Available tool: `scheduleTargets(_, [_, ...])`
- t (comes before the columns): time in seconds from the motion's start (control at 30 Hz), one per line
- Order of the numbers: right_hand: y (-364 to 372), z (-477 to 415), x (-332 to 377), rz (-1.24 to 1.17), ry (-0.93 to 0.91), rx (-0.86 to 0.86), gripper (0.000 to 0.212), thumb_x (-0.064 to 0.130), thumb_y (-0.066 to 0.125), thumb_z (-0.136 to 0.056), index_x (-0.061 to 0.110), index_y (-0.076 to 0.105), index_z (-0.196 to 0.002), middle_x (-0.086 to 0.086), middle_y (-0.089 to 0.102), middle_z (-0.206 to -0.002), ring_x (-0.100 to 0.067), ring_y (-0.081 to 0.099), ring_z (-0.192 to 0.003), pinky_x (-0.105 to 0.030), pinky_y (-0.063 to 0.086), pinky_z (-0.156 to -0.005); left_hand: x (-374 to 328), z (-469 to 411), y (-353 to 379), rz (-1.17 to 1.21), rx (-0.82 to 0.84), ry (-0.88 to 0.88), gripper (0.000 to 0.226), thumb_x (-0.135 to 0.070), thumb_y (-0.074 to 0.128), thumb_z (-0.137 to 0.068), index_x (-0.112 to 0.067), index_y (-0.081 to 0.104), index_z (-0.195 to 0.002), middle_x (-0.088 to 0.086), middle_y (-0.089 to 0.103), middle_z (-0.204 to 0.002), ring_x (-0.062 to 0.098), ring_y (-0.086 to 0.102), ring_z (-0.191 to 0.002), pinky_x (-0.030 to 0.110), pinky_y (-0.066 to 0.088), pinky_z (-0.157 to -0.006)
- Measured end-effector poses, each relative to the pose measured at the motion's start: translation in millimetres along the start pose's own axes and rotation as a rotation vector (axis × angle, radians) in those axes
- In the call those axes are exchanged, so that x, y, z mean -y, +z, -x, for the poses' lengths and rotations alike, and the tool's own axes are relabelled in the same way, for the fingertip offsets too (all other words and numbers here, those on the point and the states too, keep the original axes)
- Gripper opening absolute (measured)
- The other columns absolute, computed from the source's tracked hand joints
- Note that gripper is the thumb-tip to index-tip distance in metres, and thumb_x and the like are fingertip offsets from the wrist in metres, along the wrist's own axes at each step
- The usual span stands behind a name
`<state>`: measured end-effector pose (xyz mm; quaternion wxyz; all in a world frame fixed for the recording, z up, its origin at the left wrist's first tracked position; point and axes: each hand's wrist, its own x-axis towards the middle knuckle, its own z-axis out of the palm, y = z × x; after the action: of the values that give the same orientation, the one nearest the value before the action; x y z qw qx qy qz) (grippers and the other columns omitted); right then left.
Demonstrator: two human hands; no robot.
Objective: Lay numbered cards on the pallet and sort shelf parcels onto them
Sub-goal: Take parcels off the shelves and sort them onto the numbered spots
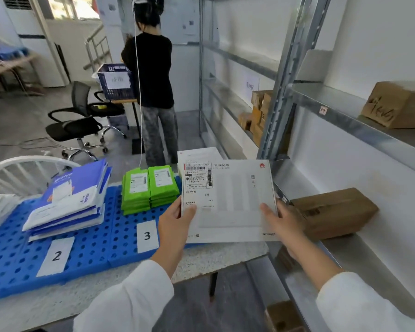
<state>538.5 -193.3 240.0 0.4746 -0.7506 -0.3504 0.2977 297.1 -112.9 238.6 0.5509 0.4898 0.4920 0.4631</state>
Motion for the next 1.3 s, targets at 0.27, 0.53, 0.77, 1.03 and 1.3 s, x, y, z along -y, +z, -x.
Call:
scheduleTargets(0.27, [47.0,-102.0,29.1,-0.039,0.051,0.076,0.035,0.045,0.055,-0.094,0.035,0.054,-0.127,0.009,0.065,-0.115,-0.006,0.061,-0.095,-0.020,0.047,-0.063,1.7,-105.4,7.2,0.004,-0.035,-0.007,0.037,-0.020,0.067,-0.088,-0.030,0.064,-0.124,-0.020,0.071,-0.108,0.000,0.067,-0.100,0.034,0.055,-0.092])
scheduleTargets(0.53, [94.0,-208.8,65.3,0.055,0.096,0.056,0.038,0.048,0.051,-0.094,0.038,0.049,-0.130,0.013,0.060,-0.109,-0.007,0.057,-0.091,-0.019,0.045,-0.057,0.0,-228.0,11.7,0.006,0.012,-0.004,0.030,-0.019,0.063,-0.090,-0.038,0.068,-0.113,-0.021,0.072,-0.104,0.000,0.067,-0.096,0.033,0.056,-0.086])
scheduleTargets(0.77, [132.9,-283.0,65.4,0.129,0.189,0.051,0.044,0.050,0.052,-0.093,0.036,0.048,-0.134,0.007,0.054,-0.114,-0.017,0.052,-0.104,-0.035,0.048,-0.083,14.4,-301.4,15.2,-0.048,-0.002,-0.081,0.034,-0.019,0.063,-0.090,-0.053,0.068,-0.093,-0.028,0.071,-0.092,0.002,0.067,-0.093,0.036,0.055,-0.089])
scheduleTargets(1.03, [148.3,-348.8,57.8,0.173,0.218,0.173,0.047,0.046,0.051,-0.095,0.034,0.043,-0.140,0.005,0.055,-0.119,-0.017,0.054,-0.103,-0.033,0.050,-0.081,38.3,-339.9,30.1,-0.133,-0.048,-0.182,0.026,-0.022,0.061,-0.090,-0.035,0.070,-0.111,-0.022,0.071,-0.090,0.008,0.068,-0.090,0.044,0.055,-0.088])
scheduleTargets(1.3, [146.9,-383.9,41.8,0.161,0.247,0.272,0.046,0.044,0.048,-0.097,0.032,0.041,-0.141,0.000,0.056,-0.128,-0.020,0.056,-0.107,-0.035,0.051,-0.083,50.6,-360.6,49.3,-0.152,-0.075,-0.205,0.028,-0.025,0.063,-0.090,-0.039,0.067,-0.114,-0.021,0.071,-0.101,0.008,0.067,-0.097,0.038,0.054,-0.091])
